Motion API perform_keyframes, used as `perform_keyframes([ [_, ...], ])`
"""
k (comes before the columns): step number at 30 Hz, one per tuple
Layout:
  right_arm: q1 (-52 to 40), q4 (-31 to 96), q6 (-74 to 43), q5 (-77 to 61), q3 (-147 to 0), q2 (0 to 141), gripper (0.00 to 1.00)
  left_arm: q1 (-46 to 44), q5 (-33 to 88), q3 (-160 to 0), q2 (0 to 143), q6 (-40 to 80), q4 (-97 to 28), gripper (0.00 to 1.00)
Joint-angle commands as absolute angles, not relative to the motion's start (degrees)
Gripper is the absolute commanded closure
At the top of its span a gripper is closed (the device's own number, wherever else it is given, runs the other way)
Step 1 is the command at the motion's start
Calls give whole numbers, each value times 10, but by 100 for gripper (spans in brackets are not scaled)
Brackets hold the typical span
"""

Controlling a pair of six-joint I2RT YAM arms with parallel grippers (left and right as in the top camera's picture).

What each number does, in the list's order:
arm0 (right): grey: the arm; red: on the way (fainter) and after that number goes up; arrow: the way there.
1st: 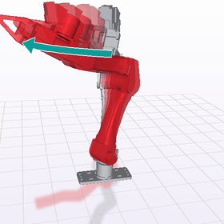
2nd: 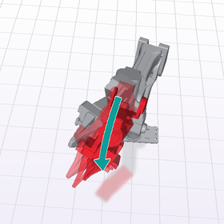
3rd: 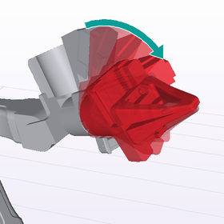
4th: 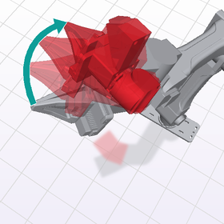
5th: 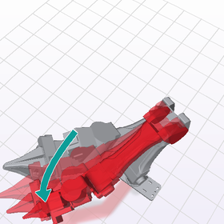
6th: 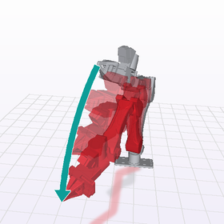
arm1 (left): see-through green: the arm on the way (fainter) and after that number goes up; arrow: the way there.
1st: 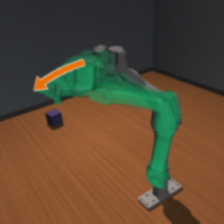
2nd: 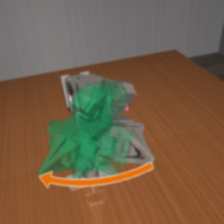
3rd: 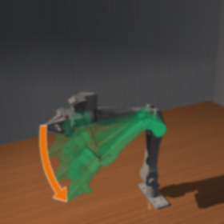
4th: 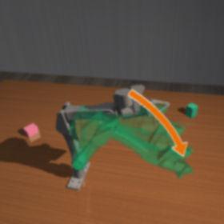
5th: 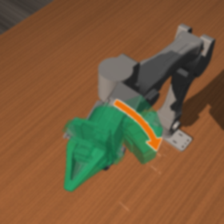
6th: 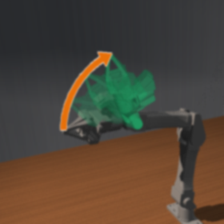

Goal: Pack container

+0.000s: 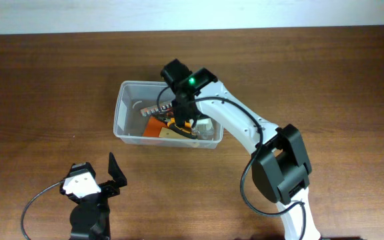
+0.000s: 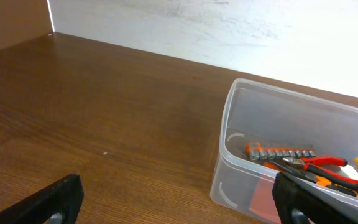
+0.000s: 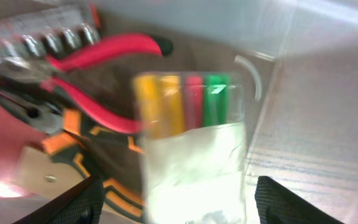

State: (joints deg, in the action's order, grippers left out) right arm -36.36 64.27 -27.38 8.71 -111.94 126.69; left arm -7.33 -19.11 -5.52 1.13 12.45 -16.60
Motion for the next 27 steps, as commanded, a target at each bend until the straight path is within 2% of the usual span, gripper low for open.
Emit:
perform_keyframes([
  [1,-348,664,-257,103,-1203,1224,19,-75,-193,-53,7,119,-167,1],
  [3,-336,713,-257,144,-1267,1216,18,-75,-193,-53,7,119,-167,1],
  [5,-294,809,-257,215,-1374,1209,10,-75,-193,-53,7,119,-167,1],
  [9,-189,908,-255,221,-1493,1204,3,-75,-193,-53,7,119,-167,1],
  [12,-88,928,-245,192,-1546,1204,1,-75,-193,-53,7,119,-167,1],
  [15,-29,928,-241,191,-1546,1205,1,-75,-193,-53,7,119,-167,1],
  [27,-11,928,-240,191,-1545,1194,1,-75,-193,-53,7,119,-167,1],
])
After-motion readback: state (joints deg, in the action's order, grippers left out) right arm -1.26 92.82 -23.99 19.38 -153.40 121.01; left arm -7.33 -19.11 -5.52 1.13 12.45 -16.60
